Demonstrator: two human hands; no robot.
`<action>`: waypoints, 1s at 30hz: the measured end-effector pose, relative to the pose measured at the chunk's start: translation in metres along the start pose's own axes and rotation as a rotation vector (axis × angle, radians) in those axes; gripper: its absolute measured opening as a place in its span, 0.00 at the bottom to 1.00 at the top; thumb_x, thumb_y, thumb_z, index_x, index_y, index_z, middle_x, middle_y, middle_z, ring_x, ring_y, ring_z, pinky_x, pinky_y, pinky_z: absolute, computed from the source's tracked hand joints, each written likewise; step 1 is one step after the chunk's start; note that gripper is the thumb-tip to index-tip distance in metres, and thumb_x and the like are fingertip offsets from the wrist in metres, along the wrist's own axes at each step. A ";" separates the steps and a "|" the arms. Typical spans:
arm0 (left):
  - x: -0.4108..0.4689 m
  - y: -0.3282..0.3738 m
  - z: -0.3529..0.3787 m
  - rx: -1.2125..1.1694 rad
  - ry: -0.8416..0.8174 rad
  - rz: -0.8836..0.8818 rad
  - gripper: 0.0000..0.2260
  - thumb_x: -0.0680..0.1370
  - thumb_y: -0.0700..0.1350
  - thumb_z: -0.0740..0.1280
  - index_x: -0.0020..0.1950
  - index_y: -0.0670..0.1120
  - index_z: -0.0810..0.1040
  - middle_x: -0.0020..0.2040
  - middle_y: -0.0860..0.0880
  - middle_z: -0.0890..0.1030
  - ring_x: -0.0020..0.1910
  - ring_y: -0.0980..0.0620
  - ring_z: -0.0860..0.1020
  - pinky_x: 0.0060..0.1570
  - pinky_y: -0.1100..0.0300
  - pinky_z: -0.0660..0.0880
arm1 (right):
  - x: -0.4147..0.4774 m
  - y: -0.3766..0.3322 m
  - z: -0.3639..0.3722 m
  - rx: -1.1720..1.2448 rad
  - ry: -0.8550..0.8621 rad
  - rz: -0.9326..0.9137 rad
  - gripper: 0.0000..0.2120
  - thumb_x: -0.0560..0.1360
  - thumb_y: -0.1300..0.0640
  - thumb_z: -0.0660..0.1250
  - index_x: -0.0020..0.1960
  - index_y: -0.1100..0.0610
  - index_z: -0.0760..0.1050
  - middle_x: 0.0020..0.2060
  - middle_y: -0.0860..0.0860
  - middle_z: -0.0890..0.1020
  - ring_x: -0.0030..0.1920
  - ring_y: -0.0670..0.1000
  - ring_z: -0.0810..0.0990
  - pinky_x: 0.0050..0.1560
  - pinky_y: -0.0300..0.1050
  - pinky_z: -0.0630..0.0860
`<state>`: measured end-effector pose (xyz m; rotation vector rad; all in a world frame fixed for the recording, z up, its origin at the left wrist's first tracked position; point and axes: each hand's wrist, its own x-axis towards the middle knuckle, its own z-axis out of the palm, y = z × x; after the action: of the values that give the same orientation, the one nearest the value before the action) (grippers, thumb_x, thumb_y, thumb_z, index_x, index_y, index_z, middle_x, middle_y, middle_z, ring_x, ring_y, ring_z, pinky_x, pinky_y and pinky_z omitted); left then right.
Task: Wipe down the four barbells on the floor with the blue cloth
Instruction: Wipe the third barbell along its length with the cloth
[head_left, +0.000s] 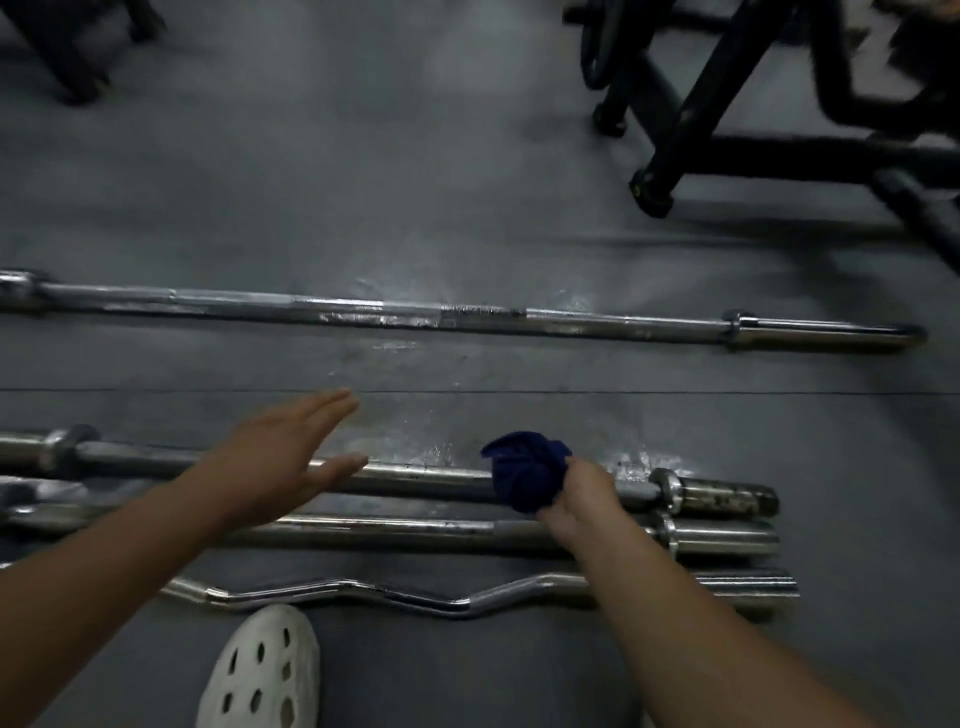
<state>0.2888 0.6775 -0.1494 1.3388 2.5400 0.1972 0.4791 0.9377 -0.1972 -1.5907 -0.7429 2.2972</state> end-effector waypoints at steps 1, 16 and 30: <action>-0.006 0.009 -0.011 0.006 -0.001 -0.004 0.46 0.68 0.80 0.41 0.79 0.57 0.58 0.80 0.57 0.58 0.75 0.50 0.64 0.72 0.52 0.62 | -0.009 -0.008 -0.007 0.073 -0.006 0.043 0.15 0.81 0.64 0.52 0.57 0.60 0.77 0.50 0.59 0.81 0.46 0.60 0.80 0.42 0.53 0.82; 0.018 0.067 0.012 -0.138 -0.088 0.070 0.41 0.70 0.77 0.52 0.76 0.54 0.65 0.77 0.53 0.65 0.74 0.51 0.66 0.72 0.57 0.62 | -0.029 -0.064 -0.046 -0.054 0.077 -0.143 0.21 0.74 0.52 0.72 0.63 0.55 0.73 0.51 0.56 0.80 0.47 0.57 0.81 0.33 0.48 0.81; 0.087 0.068 0.188 0.046 -0.195 0.210 0.41 0.78 0.73 0.49 0.80 0.44 0.58 0.80 0.46 0.57 0.79 0.48 0.56 0.73 0.45 0.54 | 0.120 0.009 -0.101 -1.428 0.473 -0.808 0.18 0.80 0.53 0.61 0.69 0.55 0.68 0.67 0.54 0.70 0.70 0.56 0.66 0.71 0.54 0.65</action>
<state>0.3509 0.7872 -0.3276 1.5600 2.2573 0.0449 0.5287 1.0137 -0.3253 -1.5356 -2.5037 0.5976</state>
